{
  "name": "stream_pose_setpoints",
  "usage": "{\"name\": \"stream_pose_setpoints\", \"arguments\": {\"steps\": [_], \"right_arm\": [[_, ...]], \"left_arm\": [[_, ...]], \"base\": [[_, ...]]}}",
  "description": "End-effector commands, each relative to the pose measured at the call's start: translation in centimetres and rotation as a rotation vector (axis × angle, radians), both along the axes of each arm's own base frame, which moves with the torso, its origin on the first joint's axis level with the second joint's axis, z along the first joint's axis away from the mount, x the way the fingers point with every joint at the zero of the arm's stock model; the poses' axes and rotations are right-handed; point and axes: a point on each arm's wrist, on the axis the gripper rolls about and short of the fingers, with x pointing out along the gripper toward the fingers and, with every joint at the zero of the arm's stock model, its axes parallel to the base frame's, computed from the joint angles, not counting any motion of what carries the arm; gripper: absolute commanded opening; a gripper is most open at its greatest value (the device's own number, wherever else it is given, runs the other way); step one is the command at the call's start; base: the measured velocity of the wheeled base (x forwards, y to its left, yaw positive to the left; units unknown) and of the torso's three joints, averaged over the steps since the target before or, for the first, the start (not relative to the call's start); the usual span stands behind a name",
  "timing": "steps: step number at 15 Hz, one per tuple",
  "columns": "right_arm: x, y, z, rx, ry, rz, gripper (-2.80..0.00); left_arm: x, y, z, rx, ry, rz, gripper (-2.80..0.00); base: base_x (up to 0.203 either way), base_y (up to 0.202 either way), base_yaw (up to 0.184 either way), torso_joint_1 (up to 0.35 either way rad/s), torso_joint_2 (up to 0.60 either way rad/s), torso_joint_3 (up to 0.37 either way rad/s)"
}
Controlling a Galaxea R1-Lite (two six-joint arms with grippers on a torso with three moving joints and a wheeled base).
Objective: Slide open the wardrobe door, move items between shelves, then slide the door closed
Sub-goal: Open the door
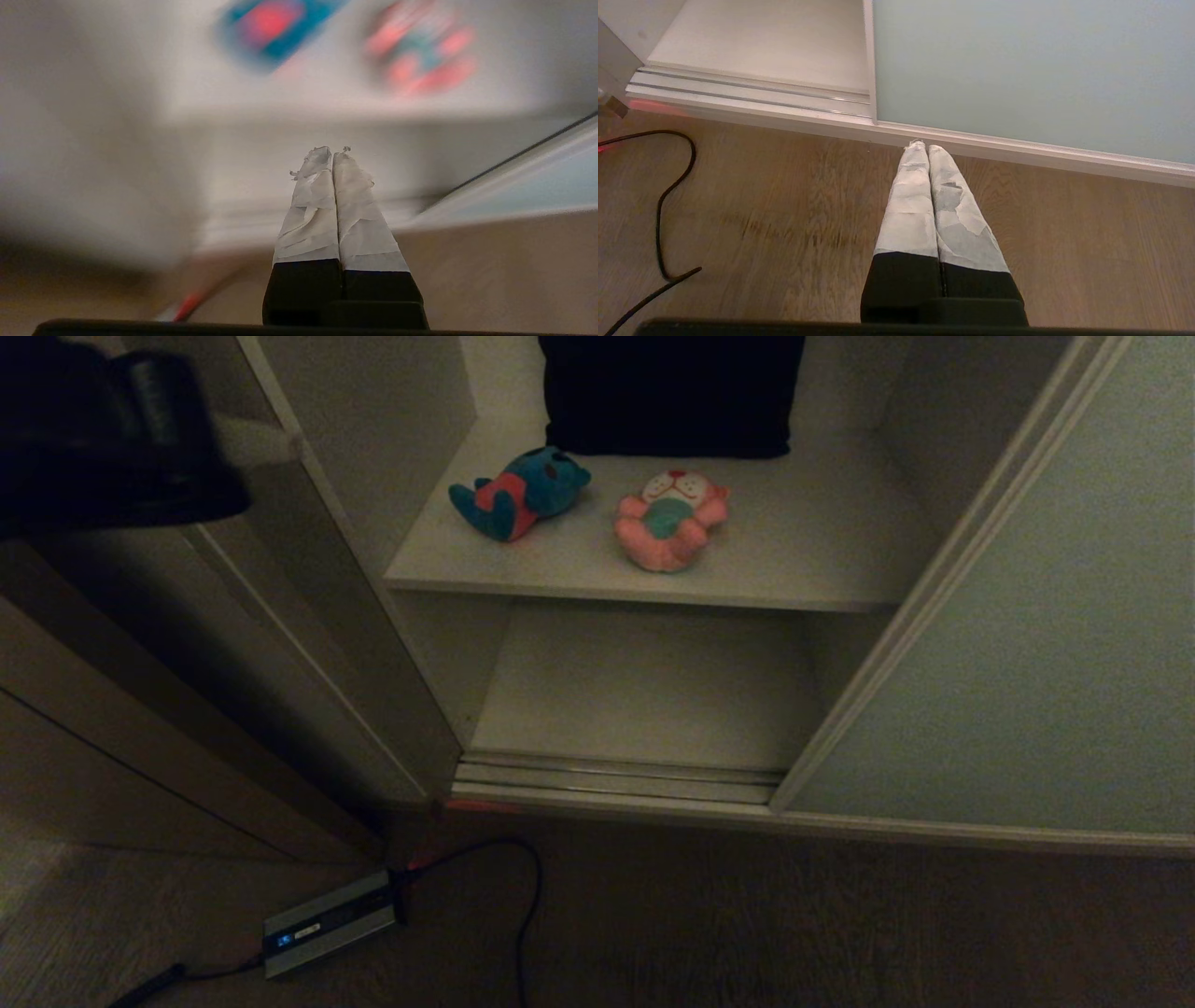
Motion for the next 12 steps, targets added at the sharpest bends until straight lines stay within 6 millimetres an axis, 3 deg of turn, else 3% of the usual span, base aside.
{"name": "stream_pose_setpoints", "arguments": {"steps": [1, 4, 6, 9, 10, 12], "right_arm": [[0.0, 0.0, -0.1, -0.001, 0.004, -0.001, -2.8], [0.0, 0.0, -0.1, -0.001, 0.004, -0.001, -2.8], [0.0, 0.0, -0.1, -0.001, 0.004, 0.001, -2.8], [0.0, 0.0, -0.1, -0.001, 0.004, -0.001, -2.8], [0.0, 0.0, -0.1, -0.001, 0.005, 0.0, -2.8], [0.0, 0.0, -0.1, 0.0, 0.005, 0.0, -2.8]], "left_arm": [[-8.7, 4.0, -2.9, 0.006, -0.03, 0.122, -2.8], [-15.1, 5.1, -9.7, 0.024, 0.005, 0.189, -2.8], [-18.3, 5.2, -15.1, 0.042, 0.044, 0.227, -2.8], [-18.8, 5.1, -22.5, 0.096, 0.147, 0.264, -2.8], [-18.4, 5.1, -24.0, 0.106, 0.149, 0.269, -2.8], [-18.4, 5.3, -25.1, 0.127, 0.089, 0.237, -2.8]], "base": [[0.0, 0.0, 0.0, 0.0, 0.0, 0.0], [0.0, 0.0, 0.0, 0.0, 0.0, 0.0], [0.0, 0.0, 0.0, 0.0, 0.0, 0.0], [0.0, 0.0, 0.0, 0.0, 0.0, 0.0], [0.0, 0.0, 0.0, 0.0, 0.0, 0.0], [0.0, 0.0, 0.0, 0.0, 0.0, 0.0]]}}
